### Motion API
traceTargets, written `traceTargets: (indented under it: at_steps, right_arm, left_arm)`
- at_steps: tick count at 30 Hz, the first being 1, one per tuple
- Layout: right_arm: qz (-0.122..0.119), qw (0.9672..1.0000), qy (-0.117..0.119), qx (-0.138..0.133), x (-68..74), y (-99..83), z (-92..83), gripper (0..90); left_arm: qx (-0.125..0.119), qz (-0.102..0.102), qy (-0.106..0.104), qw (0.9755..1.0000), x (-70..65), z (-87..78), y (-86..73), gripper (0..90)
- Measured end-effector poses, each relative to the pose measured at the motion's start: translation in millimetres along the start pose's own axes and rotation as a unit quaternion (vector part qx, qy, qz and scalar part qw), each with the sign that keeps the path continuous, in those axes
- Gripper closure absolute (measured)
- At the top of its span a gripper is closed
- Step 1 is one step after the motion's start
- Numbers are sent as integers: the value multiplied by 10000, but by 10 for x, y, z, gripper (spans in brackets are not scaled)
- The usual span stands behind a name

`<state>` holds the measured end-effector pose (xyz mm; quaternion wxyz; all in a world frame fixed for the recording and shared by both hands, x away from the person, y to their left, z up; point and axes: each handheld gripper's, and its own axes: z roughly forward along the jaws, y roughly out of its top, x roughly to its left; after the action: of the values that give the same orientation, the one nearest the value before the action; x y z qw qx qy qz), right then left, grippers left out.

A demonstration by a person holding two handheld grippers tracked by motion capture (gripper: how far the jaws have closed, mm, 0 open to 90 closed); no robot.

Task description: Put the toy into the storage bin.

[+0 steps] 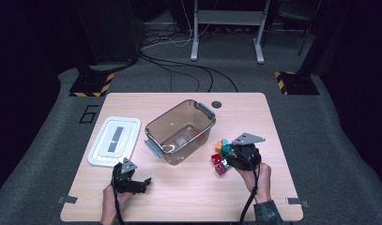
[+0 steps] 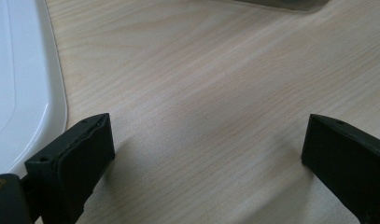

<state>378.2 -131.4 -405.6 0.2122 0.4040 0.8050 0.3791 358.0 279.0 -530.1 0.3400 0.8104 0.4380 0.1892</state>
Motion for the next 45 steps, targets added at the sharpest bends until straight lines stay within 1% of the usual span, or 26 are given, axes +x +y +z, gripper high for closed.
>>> traceTargets:
  at_steps: [4,5,7,9,14,16,18,19,21,24,30,33,37,38,43,44,45]
  right_arm:
    - [-46,10000,-6,-43,-8,72,-17,585]
    - [-66,10000,-7,-62,-8,122,-32,585]
    - [-76,9999,-5,-80,-8,147,-37,585]
    - [-90,9999,1,-108,-11,216,-48,585]
    - [-101,9998,-6,-164,-19,300,-48,586]
    - [-142,9997,-5,-186,-23,361,-43,585]
    - [-127,9997,-6,-189,-22,380,-43,585]
    - [-185,9996,-10,-208,-34,415,-47,585]
    - [-149,9996,-15,-229,-35,450,-54,585]
    - [-195,9995,-17,-248,-47,483,-58,586]
    - [-180,9994,-31,-305,-61,584,-69,586]
    - [-243,9992,-30,-325,-69,647,-71,585]
    - [-265,9990,-33,-345,-72,695,-72,585]
    - [-232,9991,-47,-354,-67,713,-70,585]
    - [-323,9987,-35,-394,-71,827,-73,586]
    - [-323,9987,-35,-394,-71,827,-73,586]
    - [-340,9986,-46,-405,-71,868,-67,586]
  left_arm:
    - [5,-1,-1,10000,1,0,0,21]
    - [0,-5,-2,10000,0,0,0,21]
    - [5,5,3,10000,1,-1,0,21]
    - [1,4,2,10000,1,0,0,22]
    - [2,-2,-2,10000,1,0,0,22]
    - [4,6,3,10000,2,-1,0,21]
    - [10,1,2,10000,1,-1,0,21]
    - [11,-3,1,10000,0,-2,0,21]
    - [11,-2,1,10000,0,-2,0,22]
    - [12,-1,3,10000,1,-2,0,21]
    - [3,1,6,10000,1,-1,0,22]
    - [11,-6,6,10000,0,-2,0,22]
    - [9,-4,6,10000,1,-2,0,22]
    - [7,0,8,10000,1,-1,0,22]
    - [9,5,10,10000,3,-2,0,22]
    - [9,5,10,10000,3,-2,0,22]
    - [10,5,11,10000,3,-2,0,22]
